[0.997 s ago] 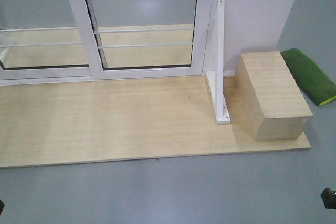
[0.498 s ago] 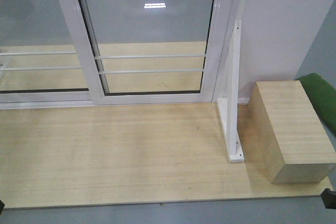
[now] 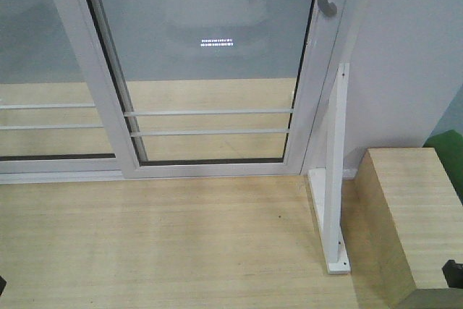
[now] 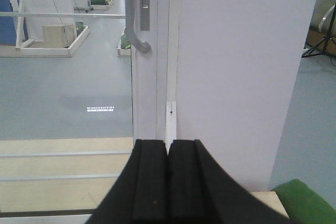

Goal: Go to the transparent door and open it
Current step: 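Drive up to the white-framed glass sliding door and stop facing it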

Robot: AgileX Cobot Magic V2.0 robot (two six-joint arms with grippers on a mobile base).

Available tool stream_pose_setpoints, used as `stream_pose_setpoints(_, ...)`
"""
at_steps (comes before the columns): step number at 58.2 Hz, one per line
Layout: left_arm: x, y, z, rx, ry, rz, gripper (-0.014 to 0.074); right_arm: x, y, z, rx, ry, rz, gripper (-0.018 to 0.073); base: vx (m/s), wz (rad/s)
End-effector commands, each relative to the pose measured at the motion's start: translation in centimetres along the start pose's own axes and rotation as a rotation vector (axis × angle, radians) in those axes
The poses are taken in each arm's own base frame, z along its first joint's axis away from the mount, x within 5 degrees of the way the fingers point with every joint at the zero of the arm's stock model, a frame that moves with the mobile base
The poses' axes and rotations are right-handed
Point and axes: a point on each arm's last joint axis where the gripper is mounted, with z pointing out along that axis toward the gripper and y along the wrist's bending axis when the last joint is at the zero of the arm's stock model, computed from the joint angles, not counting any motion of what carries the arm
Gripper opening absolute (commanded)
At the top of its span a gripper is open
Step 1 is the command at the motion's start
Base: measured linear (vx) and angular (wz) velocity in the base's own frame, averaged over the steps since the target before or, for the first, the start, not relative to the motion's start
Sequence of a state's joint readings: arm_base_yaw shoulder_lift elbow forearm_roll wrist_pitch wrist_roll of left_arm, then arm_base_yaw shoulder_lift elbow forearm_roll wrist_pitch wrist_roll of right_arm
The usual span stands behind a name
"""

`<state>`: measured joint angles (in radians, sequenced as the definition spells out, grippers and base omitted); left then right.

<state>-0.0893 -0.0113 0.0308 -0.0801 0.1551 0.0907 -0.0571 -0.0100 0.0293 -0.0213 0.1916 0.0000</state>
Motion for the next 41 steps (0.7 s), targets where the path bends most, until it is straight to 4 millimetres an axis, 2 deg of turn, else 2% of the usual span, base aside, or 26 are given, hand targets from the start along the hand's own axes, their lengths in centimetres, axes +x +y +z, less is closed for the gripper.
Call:
stream_pose_setpoints(1,-0.32,0.05,-0.03,-0.006,-0.083,-0.011,-0.0006,-0.7,-0.02,-0.12,0.005,-0.096,-0.002,-0.0009,0.33,0.03)
stream_pose_setpoints(41,-0.32,0.05,-0.03,-0.006,-0.083,-0.011,-0.0006,-0.69,-0.02,-0.12,0.005,-0.095,-0.002,-0.0009,0.23,0.03)
